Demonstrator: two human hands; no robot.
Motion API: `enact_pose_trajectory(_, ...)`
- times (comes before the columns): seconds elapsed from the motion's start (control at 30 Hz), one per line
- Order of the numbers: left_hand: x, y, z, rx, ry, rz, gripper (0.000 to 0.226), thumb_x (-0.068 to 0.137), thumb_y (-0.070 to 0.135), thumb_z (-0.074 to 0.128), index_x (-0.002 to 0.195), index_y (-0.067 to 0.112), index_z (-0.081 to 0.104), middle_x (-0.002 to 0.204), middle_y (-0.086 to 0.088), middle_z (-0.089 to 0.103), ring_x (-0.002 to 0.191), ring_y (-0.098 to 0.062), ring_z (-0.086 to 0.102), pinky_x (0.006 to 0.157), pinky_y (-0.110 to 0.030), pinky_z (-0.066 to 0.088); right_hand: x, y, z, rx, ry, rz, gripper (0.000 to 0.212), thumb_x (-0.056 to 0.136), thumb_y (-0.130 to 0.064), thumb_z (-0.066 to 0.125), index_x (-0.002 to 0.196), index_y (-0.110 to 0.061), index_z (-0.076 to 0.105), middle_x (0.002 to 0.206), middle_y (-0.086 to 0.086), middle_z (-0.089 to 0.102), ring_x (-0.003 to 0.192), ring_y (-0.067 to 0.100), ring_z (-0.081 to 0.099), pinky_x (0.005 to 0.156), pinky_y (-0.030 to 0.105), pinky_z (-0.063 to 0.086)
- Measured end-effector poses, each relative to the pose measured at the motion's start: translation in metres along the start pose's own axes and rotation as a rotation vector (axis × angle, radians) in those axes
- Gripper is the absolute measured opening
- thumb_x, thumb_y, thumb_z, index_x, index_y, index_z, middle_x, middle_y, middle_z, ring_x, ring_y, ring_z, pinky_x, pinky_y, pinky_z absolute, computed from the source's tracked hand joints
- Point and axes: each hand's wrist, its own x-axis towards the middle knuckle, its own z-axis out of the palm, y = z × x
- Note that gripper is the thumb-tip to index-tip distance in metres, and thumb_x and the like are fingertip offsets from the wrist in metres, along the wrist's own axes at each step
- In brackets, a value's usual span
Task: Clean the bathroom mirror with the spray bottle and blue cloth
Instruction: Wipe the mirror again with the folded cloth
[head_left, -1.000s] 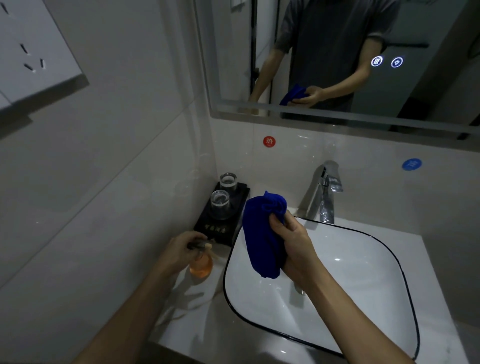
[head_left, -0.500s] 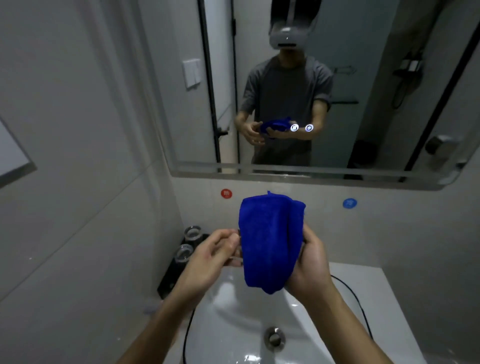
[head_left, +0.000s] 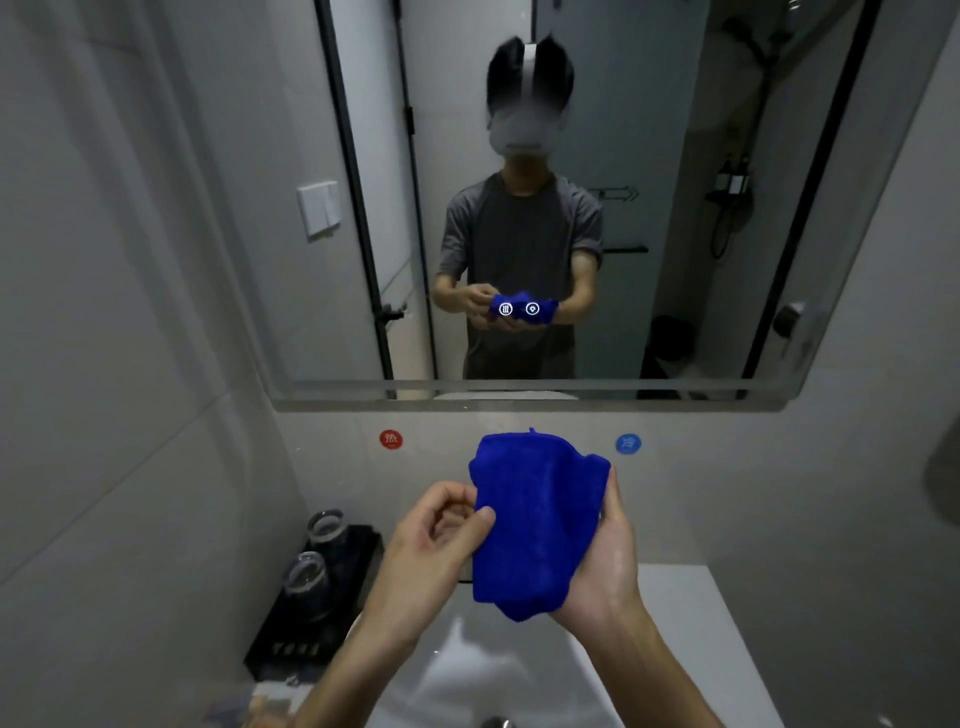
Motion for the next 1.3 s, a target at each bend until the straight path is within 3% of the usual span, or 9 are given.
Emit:
enact_pose_trajectory(0.1, 0.004, 0.004, 0.009, 0.19, 0.012, 0.13, 0.025, 0.089, 0.032, 0.069, 0.112, 0.035, 0.059, 0.115, 0.013, 0.061, 0.103, 0.003, 0.06, 0.081, -0.012, 0.052, 0.001, -0.003, 0.001, 0.046, -0.014, 0.041, 0.08, 0.086, -0.07, 0.052, 0.141, -0.012, 0.053, 0.144, 0.019, 0.053, 0.131, 0.035, 0.049, 0.108, 0.051, 0.038)
enact_pose_trajectory(0.2, 0.004, 0.004, 0.011, 0.432, -0.026, 0.34, 0.05, 0.086, 0.042, 0.071, 0.128, 0.049, 0.043, 0.131, 0.036, 0.034, 0.122, 0.02, 0.035, 0.088, 0.007, 0.031, 0.006, -0.009, 0.0, 0.087, 0.035, 0.017, 0.078, 0.085, -0.068, 0.056, 0.137, -0.011, 0.058, 0.133, 0.019, 0.061, 0.115, 0.037, 0.06, 0.095, 0.049, 0.049)
enact_pose_trajectory(0.37, 0.011, 0.001, 0.005, 0.558, -0.359, 0.378, 0.069, 0.076, 0.064, 0.067, 0.136, 0.057, 0.035, 0.146, 0.043, 0.014, 0.134, 0.024, 0.016, 0.094, 0.004, 0.032, 0.011, -0.02, 0.005, 0.037, 0.076, -0.059, 0.077, 0.082, -0.073, 0.053, 0.115, -0.006, 0.073, 0.12, 0.022, 0.068, 0.112, 0.039, 0.062, 0.106, 0.054, 0.041)
enact_pose_trajectory(0.5, 0.024, -0.003, -0.001, 0.574, -0.349, 0.463, 0.062, 0.089, 0.049, 0.063, 0.142, 0.056, 0.031, 0.152, 0.039, 0.022, 0.141, 0.019, 0.017, 0.106, 0.0, 0.024, 0.015, -0.019, 0.014, 0.003, 0.037, -0.098, 0.083, 0.076, -0.078, 0.054, 0.114, -0.007, 0.074, 0.12, 0.022, 0.068, 0.114, 0.04, 0.063, 0.095, 0.054, 0.049)
enact_pose_trajectory(0.6, 0.03, 0.0, -0.006, 0.455, -0.323, 0.446, 0.047, 0.094, 0.039, 0.057, 0.139, 0.048, 0.046, 0.143, 0.031, 0.049, 0.137, 0.01, 0.038, 0.109, -0.013, 0.036, 0.018, -0.017, 0.02, 0.006, 0.03, -0.095, 0.072, 0.083, -0.065, 0.06, 0.12, -0.004, 0.07, 0.119, 0.022, 0.068, 0.104, 0.037, 0.067, 0.086, 0.049, 0.056)
enact_pose_trajectory(0.83, 0.051, 0.026, -0.023, -0.313, -0.102, 0.078, 0.031, 0.092, 0.026, 0.054, 0.116, 0.015, 0.07, 0.109, -0.011, 0.075, 0.101, -0.022, 0.071, 0.083, -0.03, 0.055, 0.027, -0.008, 0.016, -0.026, -0.029, -0.101, 0.045, 0.089, -0.017, 0.061, 0.132, -0.004, 0.056, 0.128, 0.026, 0.063, 0.124, 0.039, 0.057, 0.111, 0.053, 0.038)
enact_pose_trajectory(1.1, 0.067, 0.049, -0.049, -0.544, -0.209, -0.057, 0.029, 0.089, 0.02, 0.056, 0.109, 0.003, 0.069, 0.092, -0.019, 0.074, 0.072, -0.021, 0.072, 0.059, -0.027, 0.06, 0.031, -0.026, 0.021, -0.44, 0.02, -0.179, 0.068, 0.075, -0.038, 0.076, 0.137, -0.028, 0.051, 0.131, 0.016, 0.063, 0.113, 0.036, 0.066, 0.099, 0.063, 0.046)
enact_pose_trajectory(1.2, 0.07, 0.051, -0.05, -0.648, -0.225, -0.184, 0.033, 0.087, 0.018, 0.059, 0.113, 0.0, 0.067, 0.1, -0.023, 0.073, 0.081, -0.028, 0.07, 0.07, -0.037, 0.058, 0.029, -0.037, 0.031, -0.44, -0.055, -0.108, 0.095, 0.045, -0.045, 0.097, 0.13, -0.027, 0.059, 0.125, 0.02, 0.066, 0.11, 0.04, 0.066, 0.093, 0.058, 0.05)
enact_pose_trajectory(1.3, 0.074, 0.048, -0.052, -0.715, -0.211, -0.299, 0.04, 0.085, 0.019, 0.059, 0.119, 0.0, 0.065, 0.109, -0.027, 0.07, 0.091, -0.035, 0.066, 0.086, -0.044, 0.05, 0.021, -0.037, 0.036, -0.455, -0.16, 0.031, 0.076, 0.046, -0.024, 0.1, 0.116, -0.008, 0.073, 0.12, 0.026, 0.067, 0.105, 0.042, 0.068, 0.09, 0.058, 0.054)
